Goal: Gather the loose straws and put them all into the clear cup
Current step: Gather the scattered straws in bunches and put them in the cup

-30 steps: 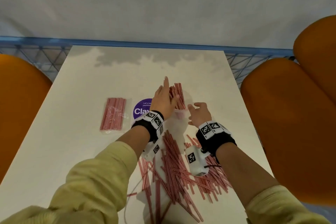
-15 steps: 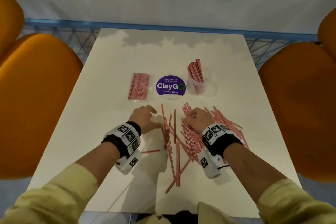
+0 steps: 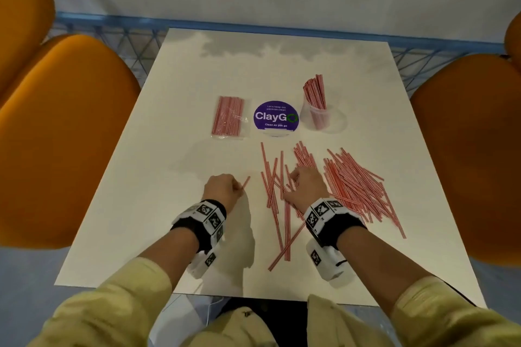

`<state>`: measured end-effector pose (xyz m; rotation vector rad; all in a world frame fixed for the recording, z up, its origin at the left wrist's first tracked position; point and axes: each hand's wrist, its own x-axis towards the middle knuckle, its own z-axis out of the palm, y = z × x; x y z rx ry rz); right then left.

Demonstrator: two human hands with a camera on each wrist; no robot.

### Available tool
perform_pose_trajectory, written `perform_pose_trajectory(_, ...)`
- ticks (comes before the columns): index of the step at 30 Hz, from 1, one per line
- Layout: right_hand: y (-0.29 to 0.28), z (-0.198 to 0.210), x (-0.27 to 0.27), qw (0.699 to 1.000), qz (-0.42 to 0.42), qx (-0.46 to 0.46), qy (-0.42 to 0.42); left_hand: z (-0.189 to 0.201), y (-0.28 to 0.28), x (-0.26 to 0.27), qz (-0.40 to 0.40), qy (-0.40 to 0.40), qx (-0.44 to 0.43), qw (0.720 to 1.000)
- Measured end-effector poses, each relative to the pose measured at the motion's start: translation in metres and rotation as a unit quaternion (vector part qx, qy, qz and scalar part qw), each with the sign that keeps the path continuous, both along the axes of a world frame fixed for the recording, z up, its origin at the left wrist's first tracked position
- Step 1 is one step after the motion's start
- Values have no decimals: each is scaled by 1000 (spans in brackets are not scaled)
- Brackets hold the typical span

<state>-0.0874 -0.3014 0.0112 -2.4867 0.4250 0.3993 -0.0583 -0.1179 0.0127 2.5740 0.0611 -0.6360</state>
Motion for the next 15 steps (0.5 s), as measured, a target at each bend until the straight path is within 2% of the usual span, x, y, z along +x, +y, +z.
perform_pose_trajectory(4,-13,2,3,995,-52,-79,17,-1,-25,11,96,-17,-65,993)
perform_pose_trajectory(7,-15,-1,3,993,-39,-105,33,1,-52,7,82,-11,-82,993)
perform_pose_trajectory(15,-8,-8,14,998,-32,-47,3,-4,-92,7,59,26,-79,995)
